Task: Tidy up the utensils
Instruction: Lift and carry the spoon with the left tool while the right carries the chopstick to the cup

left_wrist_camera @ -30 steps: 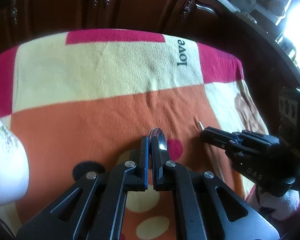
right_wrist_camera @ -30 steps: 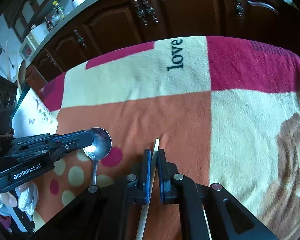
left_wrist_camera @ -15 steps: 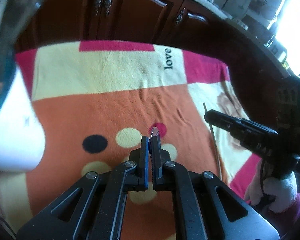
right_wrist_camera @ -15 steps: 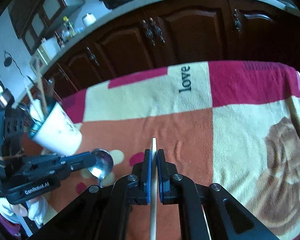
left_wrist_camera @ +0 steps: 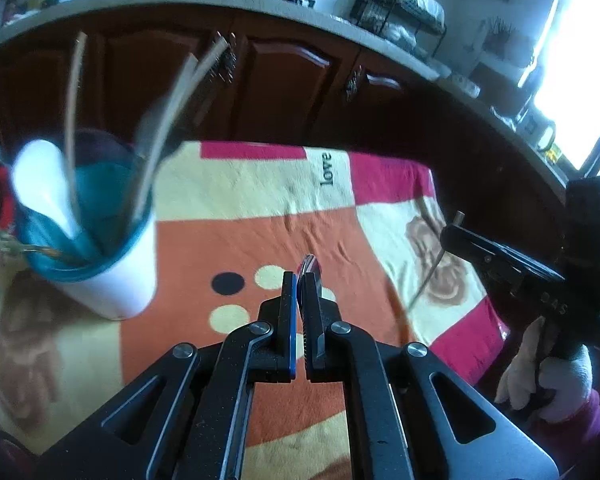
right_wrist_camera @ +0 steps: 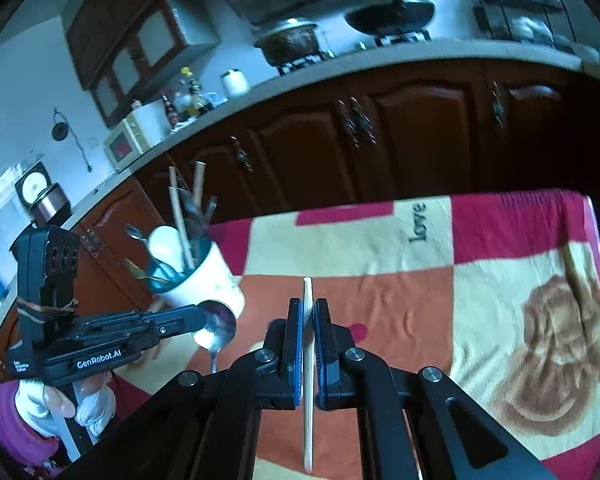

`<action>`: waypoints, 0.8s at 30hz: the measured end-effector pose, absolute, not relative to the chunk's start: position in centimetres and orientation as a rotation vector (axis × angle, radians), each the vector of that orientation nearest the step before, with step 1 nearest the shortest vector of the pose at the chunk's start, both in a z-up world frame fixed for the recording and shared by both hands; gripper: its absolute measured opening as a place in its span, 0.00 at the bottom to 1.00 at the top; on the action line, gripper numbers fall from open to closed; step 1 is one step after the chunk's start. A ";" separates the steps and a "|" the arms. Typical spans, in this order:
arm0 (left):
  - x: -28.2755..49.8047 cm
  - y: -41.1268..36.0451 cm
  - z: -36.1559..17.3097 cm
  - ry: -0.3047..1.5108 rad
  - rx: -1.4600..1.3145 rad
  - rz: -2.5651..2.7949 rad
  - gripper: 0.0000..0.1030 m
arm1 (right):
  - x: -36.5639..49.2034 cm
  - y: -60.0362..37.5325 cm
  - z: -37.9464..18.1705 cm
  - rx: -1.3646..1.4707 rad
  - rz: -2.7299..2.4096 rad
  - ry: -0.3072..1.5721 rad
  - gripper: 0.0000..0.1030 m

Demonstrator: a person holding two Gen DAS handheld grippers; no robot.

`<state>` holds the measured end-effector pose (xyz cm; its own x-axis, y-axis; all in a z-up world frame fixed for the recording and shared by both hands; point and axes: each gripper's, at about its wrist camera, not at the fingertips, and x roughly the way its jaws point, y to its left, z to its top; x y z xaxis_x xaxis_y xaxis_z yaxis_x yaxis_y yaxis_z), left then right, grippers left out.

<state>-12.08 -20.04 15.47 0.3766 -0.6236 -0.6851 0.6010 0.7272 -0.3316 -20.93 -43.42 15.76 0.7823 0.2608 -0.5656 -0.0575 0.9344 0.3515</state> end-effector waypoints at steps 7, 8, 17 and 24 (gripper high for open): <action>-12.5 -16.0 19.6 0.803 -0.085 -0.744 0.01 | -21.2 -40.6 19.8 0.257 0.228 0.596 0.05; -12.4 -15.3 20.5 0.787 -0.093 -0.734 0.01 | -21.1 -40.0 20.6 0.244 0.238 0.587 0.05; -9.9 -9.0 26.7 0.632 -0.134 -0.594 0.01 | -19.5 -35.4 27.2 0.153 0.338 0.491 0.05; -6.9 -6.7 27.8 0.535 -0.086 -0.437 0.01 | -17.1 -31.8 31.2 0.150 0.393 0.399 0.05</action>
<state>-6.94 -6.67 27.77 0.7712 -0.4245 -0.4743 0.3802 0.9048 -0.1916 -17.10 -31.78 31.18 0.8476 0.4000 -0.3487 -0.3419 0.9142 0.2175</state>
